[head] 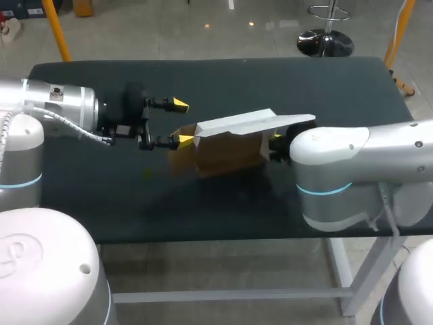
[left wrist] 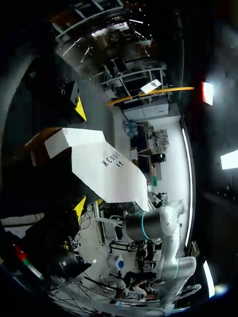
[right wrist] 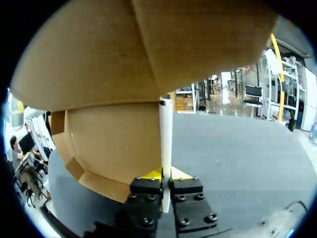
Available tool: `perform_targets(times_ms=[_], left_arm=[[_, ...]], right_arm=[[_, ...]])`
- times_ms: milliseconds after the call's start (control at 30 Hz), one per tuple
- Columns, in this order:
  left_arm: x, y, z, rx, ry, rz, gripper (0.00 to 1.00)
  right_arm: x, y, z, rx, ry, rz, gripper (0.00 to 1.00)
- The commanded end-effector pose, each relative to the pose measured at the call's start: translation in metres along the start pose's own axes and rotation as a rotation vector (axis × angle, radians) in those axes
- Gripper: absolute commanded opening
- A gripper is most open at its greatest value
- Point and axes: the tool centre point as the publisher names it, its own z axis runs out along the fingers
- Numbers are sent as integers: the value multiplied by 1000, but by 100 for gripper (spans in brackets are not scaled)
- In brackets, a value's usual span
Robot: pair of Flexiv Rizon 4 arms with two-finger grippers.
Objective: Assemble the packaging by folding the flat box into shape, placing the metal phone stand inside, and closing the box properly
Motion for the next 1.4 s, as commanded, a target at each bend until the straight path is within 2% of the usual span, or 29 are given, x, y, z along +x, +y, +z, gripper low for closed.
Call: perform_targets(times_ms=[33, 167, 400, 733, 833, 1300, 1400], left_arm=[[12, -6, -15, -16, -70, 3, 100], [13, -7, -23, -32, -80, 6, 100], [14, -10, -33, -61, -68, 19, 100], [13, -11, -46, -133, -99, 43, 100], [12, -10, -49, -166, -88, 31, 100], [12, -10, -49, -166, -88, 31, 100], [12, -10, -49, -166, -88, 31, 100]], right_arm=[[-8, 7, -5, 97, 258, 0, 0], [-6, 8, -4, 122, 323, -7, 0], [-3, 11, -5, 184, 366, -18, 0], [-2, 13, -7, 341, 429, -1, 0], [0, 10, -8, 423, 474, 0, 0], [0, 10, -8, 423, 474, 0, 0], [5, 8, -4, 474, 493, -2, 0]])
